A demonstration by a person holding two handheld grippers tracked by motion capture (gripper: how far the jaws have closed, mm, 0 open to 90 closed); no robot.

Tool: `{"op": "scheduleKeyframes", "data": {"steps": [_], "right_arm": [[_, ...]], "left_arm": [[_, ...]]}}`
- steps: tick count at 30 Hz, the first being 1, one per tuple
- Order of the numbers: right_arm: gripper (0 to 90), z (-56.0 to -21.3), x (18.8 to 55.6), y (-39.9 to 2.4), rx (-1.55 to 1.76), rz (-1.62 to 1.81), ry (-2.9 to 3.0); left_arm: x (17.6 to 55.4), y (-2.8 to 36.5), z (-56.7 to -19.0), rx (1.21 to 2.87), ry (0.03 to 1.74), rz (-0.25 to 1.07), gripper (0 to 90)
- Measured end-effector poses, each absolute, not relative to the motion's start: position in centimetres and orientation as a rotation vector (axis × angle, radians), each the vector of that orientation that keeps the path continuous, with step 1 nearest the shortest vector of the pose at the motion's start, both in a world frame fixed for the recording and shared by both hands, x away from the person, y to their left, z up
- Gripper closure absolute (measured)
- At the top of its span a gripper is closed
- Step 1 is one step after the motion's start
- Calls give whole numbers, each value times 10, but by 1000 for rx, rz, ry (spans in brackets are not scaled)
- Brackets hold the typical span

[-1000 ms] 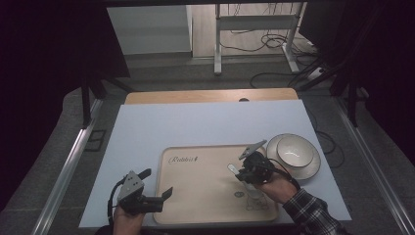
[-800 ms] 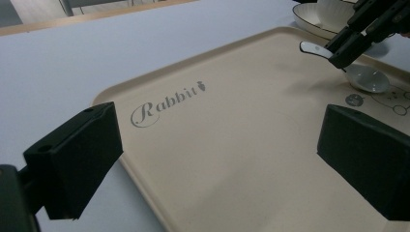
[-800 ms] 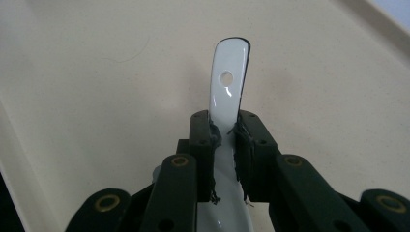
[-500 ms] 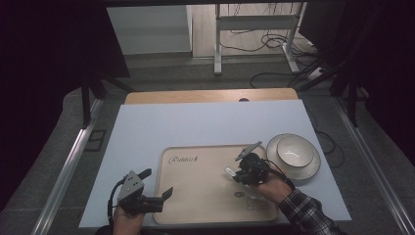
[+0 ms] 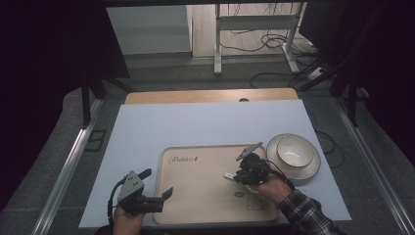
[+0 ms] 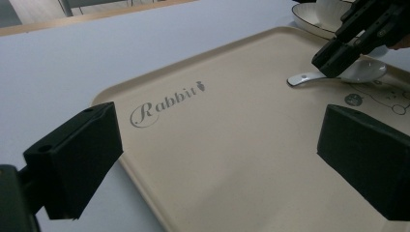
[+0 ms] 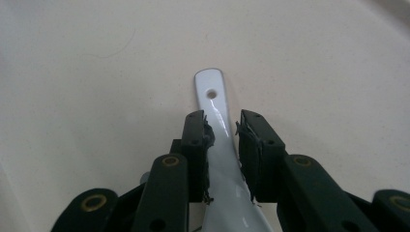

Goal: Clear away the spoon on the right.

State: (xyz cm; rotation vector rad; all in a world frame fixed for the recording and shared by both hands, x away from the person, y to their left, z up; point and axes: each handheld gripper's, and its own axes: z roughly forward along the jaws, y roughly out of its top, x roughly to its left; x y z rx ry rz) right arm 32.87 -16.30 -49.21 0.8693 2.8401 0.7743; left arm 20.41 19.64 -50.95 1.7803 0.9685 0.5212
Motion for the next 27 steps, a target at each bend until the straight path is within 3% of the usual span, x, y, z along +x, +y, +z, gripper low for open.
{"op": "scheduleKeyframes", "data": {"steps": [3, 11, 27], "right_arm": [[731, -491, 328, -163, 869, 786, 2827], [898, -491, 320, -161, 805, 856, 2838], [900, -506, 315, -163, 790, 810, 2848]], "left_arm": [[204, 196, -509, 1781, 968, 521, 20], [204, 196, -509, 1781, 968, 521, 20], [204, 196, -510, 1783, 968, 521, 20]]}}
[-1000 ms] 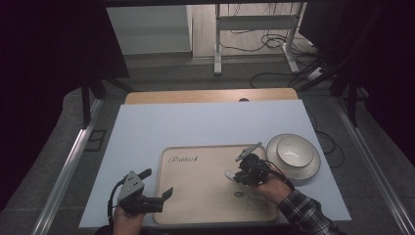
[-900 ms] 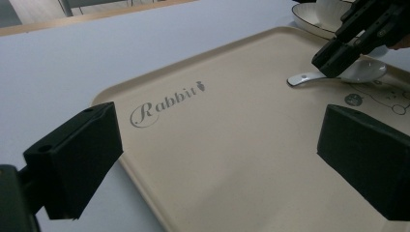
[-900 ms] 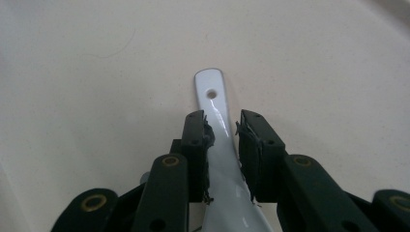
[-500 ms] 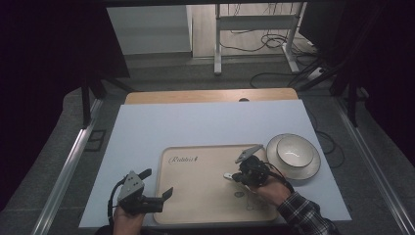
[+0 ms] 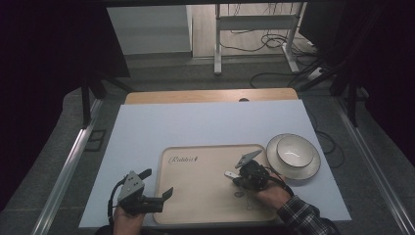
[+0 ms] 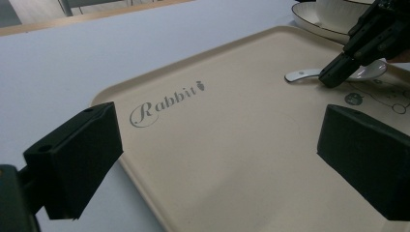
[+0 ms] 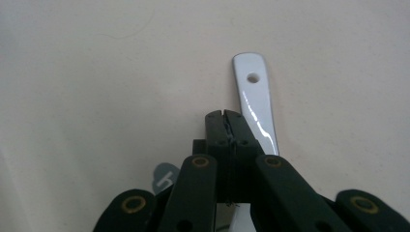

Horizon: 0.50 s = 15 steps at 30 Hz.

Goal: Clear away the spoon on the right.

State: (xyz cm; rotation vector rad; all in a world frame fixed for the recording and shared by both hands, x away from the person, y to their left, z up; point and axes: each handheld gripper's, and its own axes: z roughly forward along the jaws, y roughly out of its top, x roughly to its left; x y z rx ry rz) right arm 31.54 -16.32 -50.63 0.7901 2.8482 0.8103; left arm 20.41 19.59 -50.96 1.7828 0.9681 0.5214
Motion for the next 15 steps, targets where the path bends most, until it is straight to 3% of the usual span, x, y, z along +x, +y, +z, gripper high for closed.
{"op": "scheduleKeyframes", "data": {"steps": [15], "right_arm": [[900, -507, 327, -185, 894, 819, 2753]], "left_arm": [[204, 196, -510, 1784, 969, 522, 20]]}}
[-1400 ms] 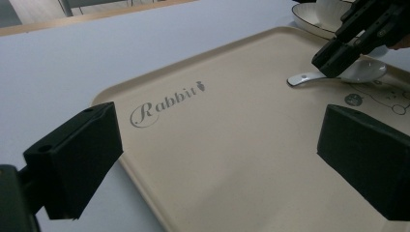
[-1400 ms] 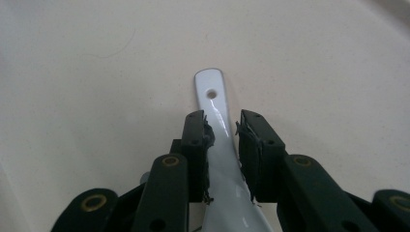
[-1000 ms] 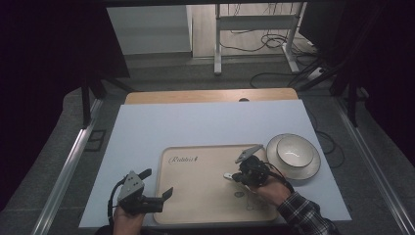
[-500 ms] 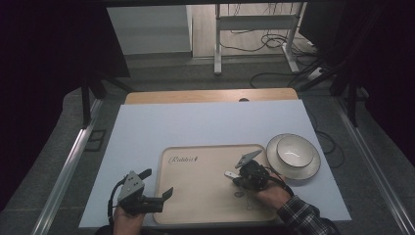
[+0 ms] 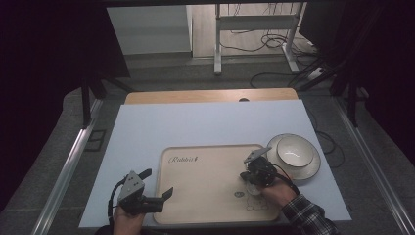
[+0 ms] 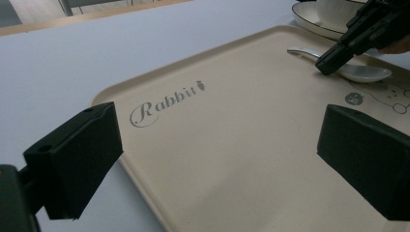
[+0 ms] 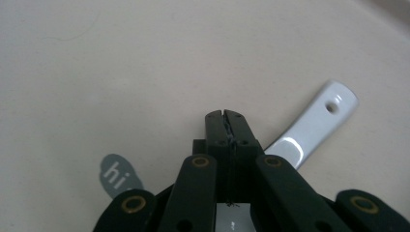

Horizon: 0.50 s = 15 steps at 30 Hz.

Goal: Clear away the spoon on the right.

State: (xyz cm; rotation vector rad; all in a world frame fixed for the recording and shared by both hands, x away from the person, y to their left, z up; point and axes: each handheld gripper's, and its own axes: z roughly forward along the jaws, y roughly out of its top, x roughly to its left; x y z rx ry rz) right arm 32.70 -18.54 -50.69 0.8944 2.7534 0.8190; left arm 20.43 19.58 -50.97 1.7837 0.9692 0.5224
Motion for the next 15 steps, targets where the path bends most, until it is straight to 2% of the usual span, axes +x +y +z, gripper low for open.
{"op": "scheduleKeyframes", "data": {"steps": [15], "right_arm": [[900, -505, 325, -198, 935, 837, 2725]], "left_arm": [[204, 196, -510, 1784, 971, 522, 20]]}}
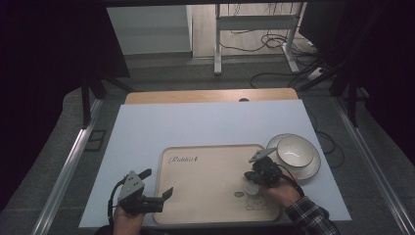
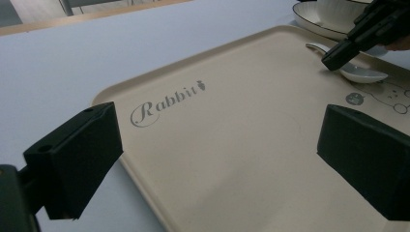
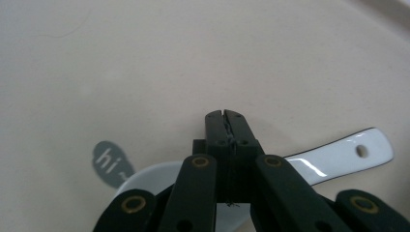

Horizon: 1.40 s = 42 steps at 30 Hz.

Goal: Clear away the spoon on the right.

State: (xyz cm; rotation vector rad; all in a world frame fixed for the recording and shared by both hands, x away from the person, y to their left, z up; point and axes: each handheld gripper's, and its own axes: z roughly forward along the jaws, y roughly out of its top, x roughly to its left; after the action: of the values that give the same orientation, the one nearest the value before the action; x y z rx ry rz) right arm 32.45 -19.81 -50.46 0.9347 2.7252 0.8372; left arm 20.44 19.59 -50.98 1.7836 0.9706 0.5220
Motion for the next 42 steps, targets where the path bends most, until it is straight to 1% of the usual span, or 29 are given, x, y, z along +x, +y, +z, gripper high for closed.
{"op": "scheduleKeyframes", "data": {"steps": [15, 22, 29, 36, 37, 38, 39, 40, 42], "right_arm": [[899, -500, 309, -212, 944, 821, 2739], [899, -500, 307, -214, 941, 815, 2745], [897, -499, 300, -227, 969, 829, 2738], [890, -500, 299, -227, 965, 844, 2740], [883, -499, 299, -226, 960, 850, 2736], [855, -498, 300, -225, 957, 863, 2726], [855, -498, 300, -225, 957, 863, 2726], [808, -496, 300, -224, 955, 882, 2709], [756, -496, 301, -223, 949, 901, 2689]], "left_arm": [[204, 195, -510, 1787, 970, 524, 20], [204, 195, -510, 1790, 970, 525, 20], [204, 195, -510, 1791, 969, 525, 20], [205, 195, -510, 1793, 969, 525, 20], [205, 195, -510, 1791, 970, 525, 20], [205, 195, -510, 1791, 971, 524, 20], [205, 195, -510, 1791, 971, 524, 20], [205, 195, -510, 1794, 970, 521, 20], [205, 194, -510, 1798, 971, 517, 20]]}}
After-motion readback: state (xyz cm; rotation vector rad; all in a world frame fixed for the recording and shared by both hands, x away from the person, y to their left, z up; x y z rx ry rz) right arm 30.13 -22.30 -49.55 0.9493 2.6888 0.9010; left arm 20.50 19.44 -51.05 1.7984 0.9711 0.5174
